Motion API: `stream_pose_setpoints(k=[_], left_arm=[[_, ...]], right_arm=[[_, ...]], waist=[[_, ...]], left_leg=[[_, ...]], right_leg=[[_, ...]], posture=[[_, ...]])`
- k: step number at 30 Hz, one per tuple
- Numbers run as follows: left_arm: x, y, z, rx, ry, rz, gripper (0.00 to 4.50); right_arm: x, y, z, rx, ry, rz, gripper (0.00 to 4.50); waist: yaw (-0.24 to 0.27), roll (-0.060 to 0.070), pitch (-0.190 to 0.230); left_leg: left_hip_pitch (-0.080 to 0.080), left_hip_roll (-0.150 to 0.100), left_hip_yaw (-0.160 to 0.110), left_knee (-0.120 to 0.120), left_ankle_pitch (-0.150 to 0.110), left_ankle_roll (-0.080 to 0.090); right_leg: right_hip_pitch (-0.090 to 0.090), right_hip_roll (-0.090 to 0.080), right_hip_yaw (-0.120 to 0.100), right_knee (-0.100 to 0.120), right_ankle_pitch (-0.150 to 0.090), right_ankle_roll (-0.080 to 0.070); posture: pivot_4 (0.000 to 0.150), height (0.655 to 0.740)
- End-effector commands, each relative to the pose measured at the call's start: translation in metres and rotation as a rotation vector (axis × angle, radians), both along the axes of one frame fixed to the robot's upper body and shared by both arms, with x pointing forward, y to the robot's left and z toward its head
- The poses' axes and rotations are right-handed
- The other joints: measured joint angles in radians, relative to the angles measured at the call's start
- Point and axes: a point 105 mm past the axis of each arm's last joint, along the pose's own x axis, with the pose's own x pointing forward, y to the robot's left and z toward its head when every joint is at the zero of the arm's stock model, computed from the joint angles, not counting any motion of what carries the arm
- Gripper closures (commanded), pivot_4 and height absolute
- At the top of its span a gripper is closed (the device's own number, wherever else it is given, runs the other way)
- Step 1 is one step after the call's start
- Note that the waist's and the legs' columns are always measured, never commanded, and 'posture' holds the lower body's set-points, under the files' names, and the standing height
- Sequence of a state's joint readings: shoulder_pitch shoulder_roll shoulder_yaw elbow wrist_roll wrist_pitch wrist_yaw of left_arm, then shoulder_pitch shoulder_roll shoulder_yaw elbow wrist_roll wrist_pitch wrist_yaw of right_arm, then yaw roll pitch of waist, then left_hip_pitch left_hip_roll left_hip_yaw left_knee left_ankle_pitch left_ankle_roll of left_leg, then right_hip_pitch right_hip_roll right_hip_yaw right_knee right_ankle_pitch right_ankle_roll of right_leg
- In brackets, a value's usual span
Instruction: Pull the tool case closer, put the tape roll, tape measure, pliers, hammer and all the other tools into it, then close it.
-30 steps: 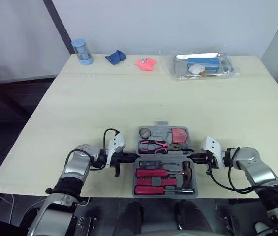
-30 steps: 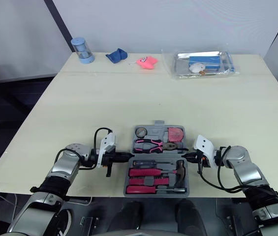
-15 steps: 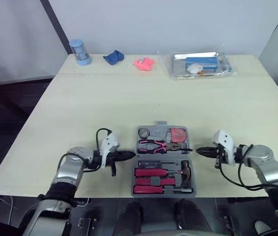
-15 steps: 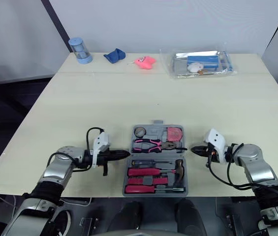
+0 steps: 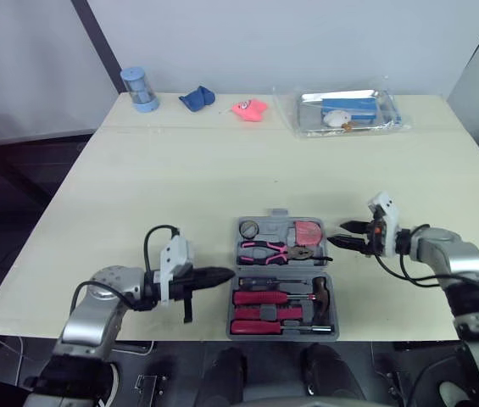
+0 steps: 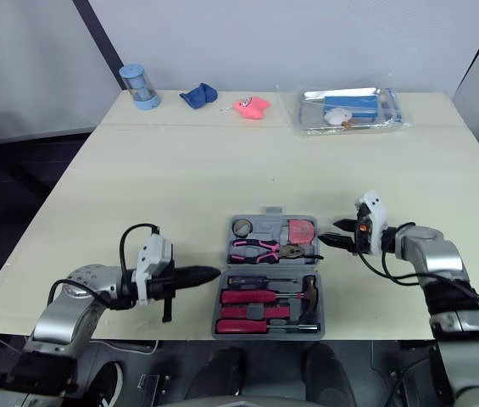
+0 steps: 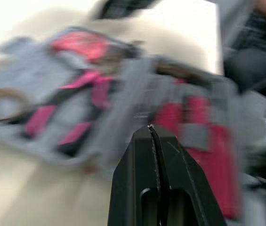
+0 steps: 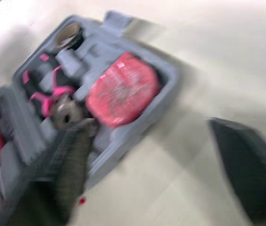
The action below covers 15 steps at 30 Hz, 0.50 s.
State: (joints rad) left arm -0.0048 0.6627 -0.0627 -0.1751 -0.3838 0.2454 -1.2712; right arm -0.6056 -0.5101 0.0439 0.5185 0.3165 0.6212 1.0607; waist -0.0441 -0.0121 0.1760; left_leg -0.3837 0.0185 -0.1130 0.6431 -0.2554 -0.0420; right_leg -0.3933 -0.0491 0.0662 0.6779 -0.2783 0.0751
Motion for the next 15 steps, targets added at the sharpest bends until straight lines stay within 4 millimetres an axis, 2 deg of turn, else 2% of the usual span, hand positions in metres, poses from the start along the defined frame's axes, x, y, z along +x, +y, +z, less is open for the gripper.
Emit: stream_pose_setpoints(k=[1, 7, 11, 15], left_arm=[[-0.010, -0.008, -0.003, 0.039, -0.008, -0.070, 4.50], [-0.021, -0.016, -0.028, 0.157, 0.029, -0.150, 4.50], [-0.021, -0.013, -0.045, 0.231, 0.039, -0.161, 4.50], [-0.022, -0.008, -0.055, 0.275, 0.045, -0.176, 4.50]], right_arm=[[0.004, 0.004, -0.002, 0.006, 0.033, 0.011, 0.05], [0.015, 0.025, -0.007, 0.066, 0.125, 0.026, 0.05], [0.014, 0.032, -0.016, 0.040, 0.172, 0.060, 0.05], [0.011, 0.044, -0.014, 0.083, 0.215, 0.117, 0.05]], waist=[[0.001, 0.000, 0.000], [-0.021, 0.000, 0.000], [-0.032, 0.000, 0.000], [-0.038, 0.001, -0.001]], left_leg=[[0.000, 0.000, 0.000, 0.000, 0.000, 0.000], [0.001, 0.000, 0.001, -0.001, 0.000, 0.000], [0.002, 0.000, 0.000, -0.001, 0.000, 0.000], [0.002, 0.000, 0.001, -0.001, 0.000, 0.000]], right_leg=[[0.000, 0.000, 0.000, 0.000, 0.000, 0.000], [0.000, 0.000, 0.001, 0.001, 0.000, 0.000], [0.000, 0.001, 0.001, 0.001, 0.000, 0.000], [0.000, 0.001, 0.001, 0.001, 0.000, 0.000]], posture=[[0.150, 0.7400], [0.150, 0.7400], [0.150, 0.7400], [0.150, 0.7400]])
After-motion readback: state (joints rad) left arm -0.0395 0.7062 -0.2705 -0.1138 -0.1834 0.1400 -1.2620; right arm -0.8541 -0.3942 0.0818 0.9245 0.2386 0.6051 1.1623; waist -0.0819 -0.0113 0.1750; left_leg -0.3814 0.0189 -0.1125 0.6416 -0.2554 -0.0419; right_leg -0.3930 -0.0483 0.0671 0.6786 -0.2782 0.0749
